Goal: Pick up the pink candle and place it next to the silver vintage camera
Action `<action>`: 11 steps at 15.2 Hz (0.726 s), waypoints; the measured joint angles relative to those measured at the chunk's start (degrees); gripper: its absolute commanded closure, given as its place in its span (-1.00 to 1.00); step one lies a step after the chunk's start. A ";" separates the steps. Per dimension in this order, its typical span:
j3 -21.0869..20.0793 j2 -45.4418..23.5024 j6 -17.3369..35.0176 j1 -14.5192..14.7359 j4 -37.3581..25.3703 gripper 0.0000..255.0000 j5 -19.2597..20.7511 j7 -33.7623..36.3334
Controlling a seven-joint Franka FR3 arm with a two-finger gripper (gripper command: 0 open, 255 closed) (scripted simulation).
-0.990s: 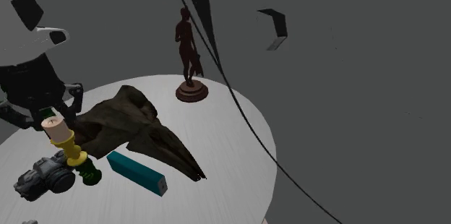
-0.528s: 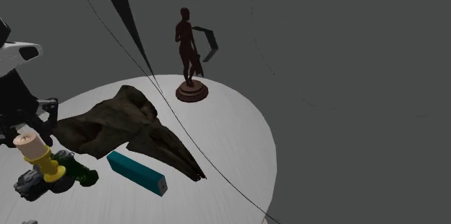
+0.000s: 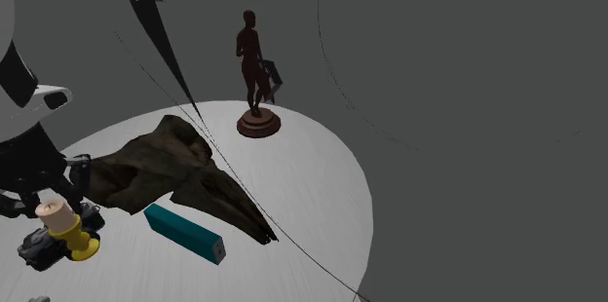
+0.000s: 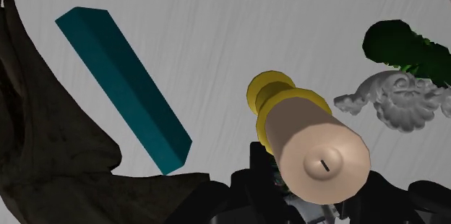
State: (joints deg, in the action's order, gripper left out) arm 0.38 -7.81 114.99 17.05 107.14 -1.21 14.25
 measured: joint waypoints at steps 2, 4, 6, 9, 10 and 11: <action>0.02 -0.56 1.39 -0.03 0.83 1.00 -0.02 -0.09; 0.02 -1.04 2.74 -0.04 1.70 1.00 -0.05 -0.14; -0.01 -1.70 4.18 0.00 2.49 1.00 -0.06 -0.10; -0.03 -2.46 6.35 0.02 3.90 1.00 -0.09 -0.11; -0.03 -2.61 7.02 0.02 4.41 1.00 -0.10 -0.14; -0.04 -2.98 7.77 0.02 4.79 1.00 -0.11 -0.14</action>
State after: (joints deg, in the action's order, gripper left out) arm 0.34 -10.79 122.77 17.07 111.92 -1.33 14.11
